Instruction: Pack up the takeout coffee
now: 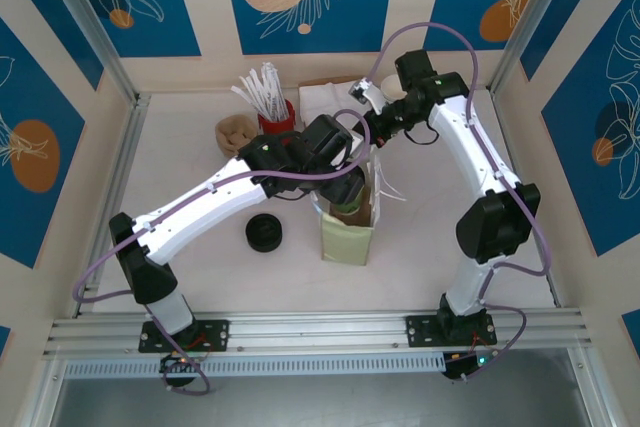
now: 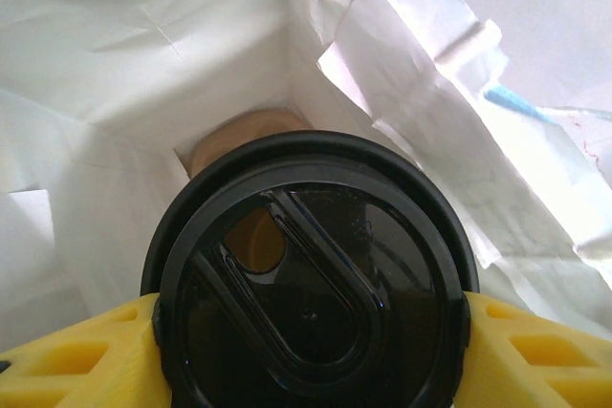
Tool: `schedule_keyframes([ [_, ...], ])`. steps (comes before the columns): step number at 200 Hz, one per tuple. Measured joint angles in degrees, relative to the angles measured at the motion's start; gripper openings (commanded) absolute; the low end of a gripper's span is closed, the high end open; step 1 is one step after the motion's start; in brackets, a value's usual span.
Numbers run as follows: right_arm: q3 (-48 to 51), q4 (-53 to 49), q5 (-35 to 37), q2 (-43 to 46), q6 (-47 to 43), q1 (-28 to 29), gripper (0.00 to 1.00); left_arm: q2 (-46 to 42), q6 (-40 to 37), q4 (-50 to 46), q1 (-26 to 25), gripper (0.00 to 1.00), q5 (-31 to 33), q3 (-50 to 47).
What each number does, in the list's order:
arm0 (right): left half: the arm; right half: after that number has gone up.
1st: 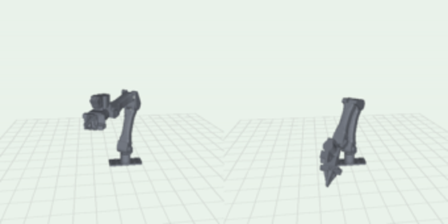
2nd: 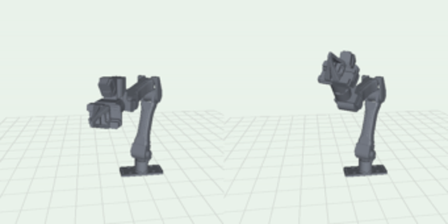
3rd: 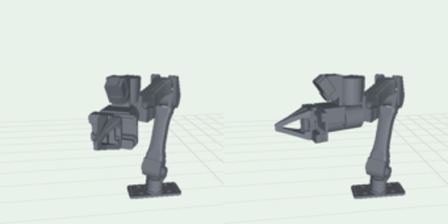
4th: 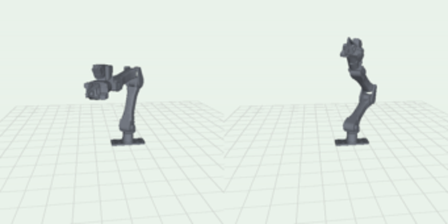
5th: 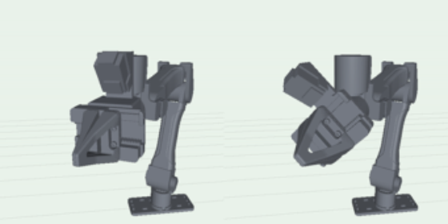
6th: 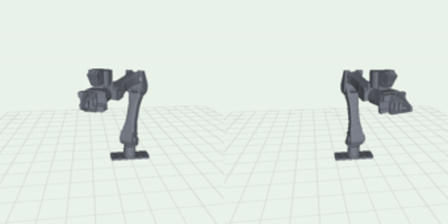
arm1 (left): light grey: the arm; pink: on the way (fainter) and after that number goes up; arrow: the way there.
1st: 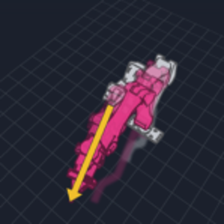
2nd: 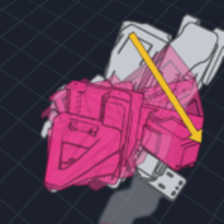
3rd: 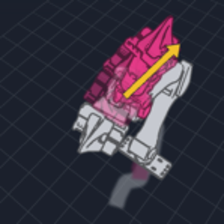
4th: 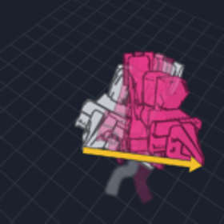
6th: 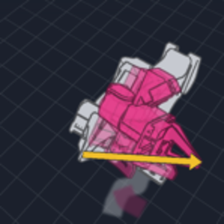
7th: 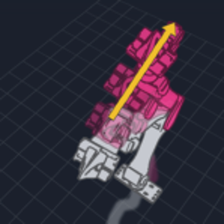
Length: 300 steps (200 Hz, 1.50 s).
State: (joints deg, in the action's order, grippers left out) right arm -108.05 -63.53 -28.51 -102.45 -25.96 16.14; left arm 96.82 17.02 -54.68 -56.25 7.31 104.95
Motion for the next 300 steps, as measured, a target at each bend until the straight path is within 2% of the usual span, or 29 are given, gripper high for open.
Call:
schedule_keyframes([
  [50, 5.8, 5.5, 0.9, 9.8, 4.8, 3.8, 0.00, 0.0, 0.0, 1.9, 0.0, 0.62, 2.7, -0.7],
  [85, 9.5, 9.0, 1.5, 12.9, 8.3, 4.5, 0.00, -0.5, -0.1, 3.7, 0.0, 0.62, 5.0, -3.0],
  [140, 12.4, 12.1, 1.6, 13.8, 13.3, 4.9, 0.00, -2.0, -0.5, 8.9, 0.0, 0.62, 9.2, -8.5],
  [210, 13.2, 13.0, 2.8, 13.9, 18.1, 4.9, 0.00, -2.9, -0.4, 15.7, -0.1, 0.62, 11.5, -13.4],
  [300, 15.7, 16.2, 3.1, 16.0, 22.2, 4.9, 0.00, -6.4, 1.1, 16.5, -2.0, 0.62, 12.8, -18.8],
])
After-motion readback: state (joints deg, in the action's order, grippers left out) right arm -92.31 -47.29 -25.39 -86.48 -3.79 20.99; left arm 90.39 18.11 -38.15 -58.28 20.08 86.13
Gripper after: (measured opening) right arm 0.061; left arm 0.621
